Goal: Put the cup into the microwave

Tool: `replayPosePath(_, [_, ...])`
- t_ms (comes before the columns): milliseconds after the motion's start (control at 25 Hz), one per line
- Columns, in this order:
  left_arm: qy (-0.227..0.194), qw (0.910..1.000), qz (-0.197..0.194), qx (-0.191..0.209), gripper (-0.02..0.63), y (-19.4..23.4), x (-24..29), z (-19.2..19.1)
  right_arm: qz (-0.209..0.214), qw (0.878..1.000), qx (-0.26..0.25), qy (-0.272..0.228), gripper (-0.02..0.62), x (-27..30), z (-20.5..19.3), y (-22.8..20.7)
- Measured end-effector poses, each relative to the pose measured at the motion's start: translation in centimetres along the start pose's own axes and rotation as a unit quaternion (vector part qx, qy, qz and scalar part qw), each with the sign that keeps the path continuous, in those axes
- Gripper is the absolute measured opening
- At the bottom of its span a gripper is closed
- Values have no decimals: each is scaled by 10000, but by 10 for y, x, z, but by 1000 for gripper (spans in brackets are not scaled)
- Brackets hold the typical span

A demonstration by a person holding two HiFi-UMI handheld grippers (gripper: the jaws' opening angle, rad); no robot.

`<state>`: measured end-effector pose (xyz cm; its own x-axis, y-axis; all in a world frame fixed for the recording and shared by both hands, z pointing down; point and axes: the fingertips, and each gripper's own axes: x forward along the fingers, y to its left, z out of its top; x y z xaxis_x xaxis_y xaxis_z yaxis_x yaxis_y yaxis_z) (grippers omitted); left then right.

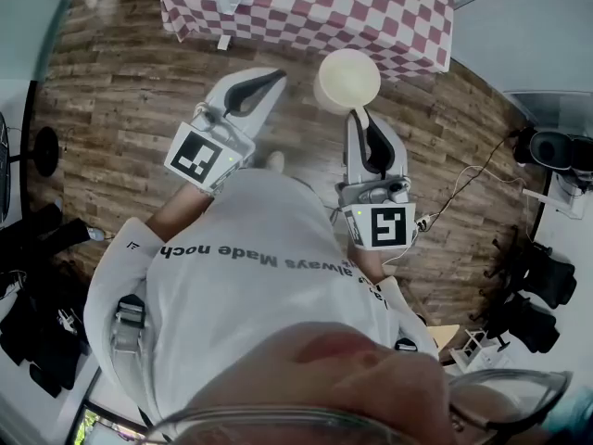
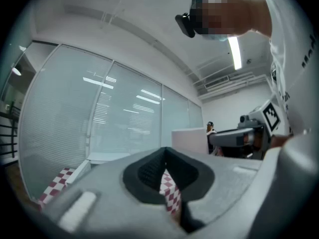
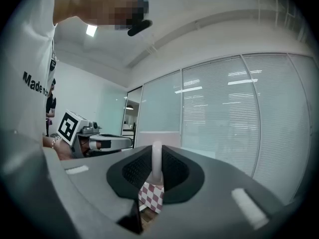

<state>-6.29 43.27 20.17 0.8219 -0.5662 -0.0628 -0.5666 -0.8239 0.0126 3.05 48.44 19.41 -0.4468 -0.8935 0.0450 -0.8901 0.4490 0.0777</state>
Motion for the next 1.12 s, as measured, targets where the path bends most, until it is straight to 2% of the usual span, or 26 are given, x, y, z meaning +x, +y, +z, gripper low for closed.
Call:
replayPosePath(360, [96,9999,48,-8,3,-11,11,-9,78,9999,118,-31,40,-9,-8,-14])
replayPosePath(640, [78,9999,130,-72,3,-2,18,-12,129,9998,156,4,40,2,-13,-22])
replayPosePath(1120, [6,9998,201,-95,4,54,50,-16,196,9998,90,-37,40,60,-10,-46])
